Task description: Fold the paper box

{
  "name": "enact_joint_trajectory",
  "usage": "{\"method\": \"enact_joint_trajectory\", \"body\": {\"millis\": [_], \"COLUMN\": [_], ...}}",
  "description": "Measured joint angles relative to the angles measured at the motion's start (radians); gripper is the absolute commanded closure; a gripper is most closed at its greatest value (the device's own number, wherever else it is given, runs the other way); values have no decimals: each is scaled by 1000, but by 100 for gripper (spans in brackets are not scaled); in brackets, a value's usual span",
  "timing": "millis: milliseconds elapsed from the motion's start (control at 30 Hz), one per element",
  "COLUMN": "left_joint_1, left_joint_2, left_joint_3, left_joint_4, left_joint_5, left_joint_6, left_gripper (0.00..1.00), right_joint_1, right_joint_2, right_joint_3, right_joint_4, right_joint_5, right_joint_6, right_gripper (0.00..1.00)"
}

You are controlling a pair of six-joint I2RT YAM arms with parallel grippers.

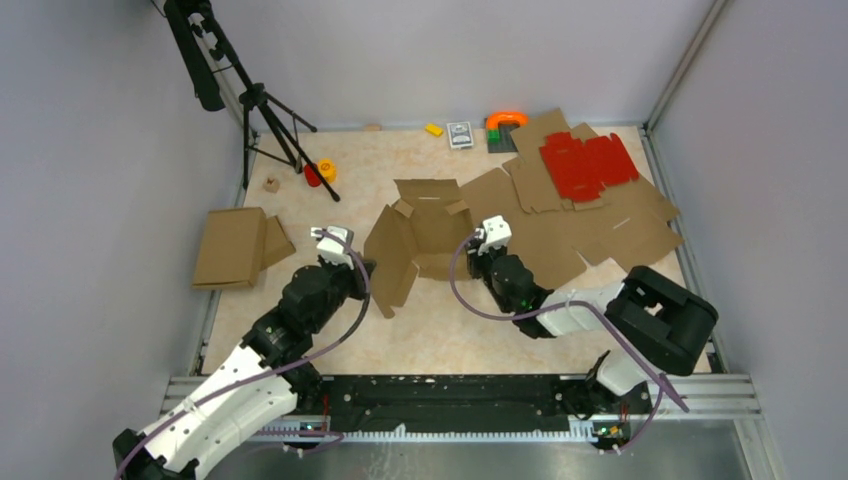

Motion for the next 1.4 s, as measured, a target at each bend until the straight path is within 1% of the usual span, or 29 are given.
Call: {"method": "enact_joint_trajectory", "body": {"millis": [33, 67, 100, 133, 200, 300, 533, 667, 833, 1067, 1233, 1400], "left_joint_1": [0, 0, 0, 0, 0, -4, -15, -15, -15, -15, -15, -19], "left_joint_2": [0, 1, 1, 1, 1, 8, 18, 17, -24, -61, -38, -23], "left_joint_3": [1, 3, 6, 11, 24, 39, 58, 62, 37, 23, 68, 74], "left_joint_4": [-1, -3, -7, -14, -26, -30, -56, -68, -60, -83, -161, -172], "left_joint_5": [5, 9, 12, 16, 29, 49, 92, 121, 169, 171, 169, 169], "left_joint_6": [4, 8, 10, 12, 18, 19, -1, -40, -106, -108, -68, -51], "left_gripper": [100, 100, 100, 100, 100, 100, 100, 100, 100, 100, 100, 100], "right_joint_1": [0, 0, 0, 0, 0, 0, 2, 22, 68, 84, 89, 93], "right_joint_2": [-11, -19, -26, -30, -31, -24, 69, 100, 158, 163, 149, 126], "right_joint_3": [0, 1, 1, 1, 6, 14, 57, 92, 132, 129, 102, 70], "right_joint_4": [-22, -43, -65, -84, -119, -144, -138, -146, -139, -119, -110, -116], "right_joint_5": [5, 9, 13, 14, 13, 6, 50, 121, 225, 256, 253, 245], "right_joint_6": [23, 43, 63, 79, 109, 146, 215, 272, 296, 298, 294, 296], "right_gripper": [76, 83, 92, 97, 100, 100, 99, 99, 99, 96, 92, 92]}}
